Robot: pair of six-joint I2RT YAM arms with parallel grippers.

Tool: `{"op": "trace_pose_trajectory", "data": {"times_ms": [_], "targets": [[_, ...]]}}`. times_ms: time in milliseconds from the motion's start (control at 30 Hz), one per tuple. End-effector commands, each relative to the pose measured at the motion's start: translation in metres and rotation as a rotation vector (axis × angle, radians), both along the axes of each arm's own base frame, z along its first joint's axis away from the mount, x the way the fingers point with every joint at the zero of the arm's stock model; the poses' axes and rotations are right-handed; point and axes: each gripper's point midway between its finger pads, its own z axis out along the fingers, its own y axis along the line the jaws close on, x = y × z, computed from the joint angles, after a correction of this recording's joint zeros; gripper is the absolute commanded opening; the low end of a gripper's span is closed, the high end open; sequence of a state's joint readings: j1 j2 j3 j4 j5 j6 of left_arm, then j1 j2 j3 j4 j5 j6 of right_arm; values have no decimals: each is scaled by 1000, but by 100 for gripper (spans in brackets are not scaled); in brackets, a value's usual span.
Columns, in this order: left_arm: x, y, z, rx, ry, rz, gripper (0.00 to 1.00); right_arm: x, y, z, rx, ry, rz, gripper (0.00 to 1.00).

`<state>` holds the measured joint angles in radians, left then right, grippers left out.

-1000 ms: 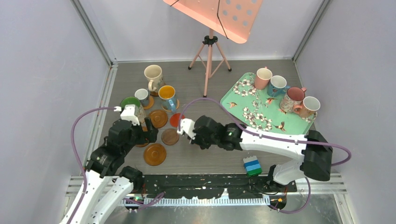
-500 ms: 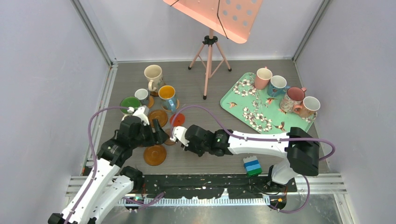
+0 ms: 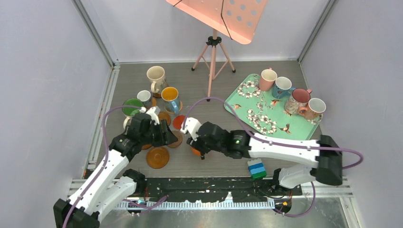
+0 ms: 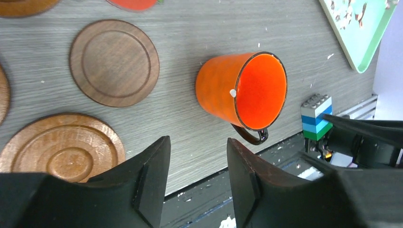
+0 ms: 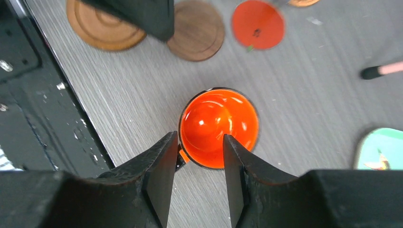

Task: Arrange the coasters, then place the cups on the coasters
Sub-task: Place the cup at the center of the board.

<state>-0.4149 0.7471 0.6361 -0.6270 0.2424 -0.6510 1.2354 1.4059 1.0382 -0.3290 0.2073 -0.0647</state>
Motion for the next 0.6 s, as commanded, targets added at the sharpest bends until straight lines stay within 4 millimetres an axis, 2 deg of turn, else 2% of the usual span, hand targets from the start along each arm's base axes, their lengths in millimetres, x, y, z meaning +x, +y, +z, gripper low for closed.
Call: {"op": "trace_pose_trajectory", "data": {"times_ms": [0,33,67,200,333,367,400,567], "targets": [[9,-26,14,-86,-10,-60,49,13,-21,80,228,-95,-154,47],[11,-30,16,-89,-14,-65,49,15,-29,79,227,-99,-189,47],[14,-33,17,-87,-22,-65,49,19,-42,90,261,-117,-253,47],[22,-47,16,-67,-44,-57,49,27,-87,102,301,-166,-422,47],[28,-61,11,-45,-44,-58,48,30,-128,100,320,-193,-556,47],[30,-66,10,-39,-48,-64,48,28,-136,104,353,-190,-578,47],[32,-69,9,-25,-51,-65,48,28,-142,99,345,-195,-595,47],[38,-79,-9,37,-5,-61,46,22,-166,101,415,-184,-631,47]]}}
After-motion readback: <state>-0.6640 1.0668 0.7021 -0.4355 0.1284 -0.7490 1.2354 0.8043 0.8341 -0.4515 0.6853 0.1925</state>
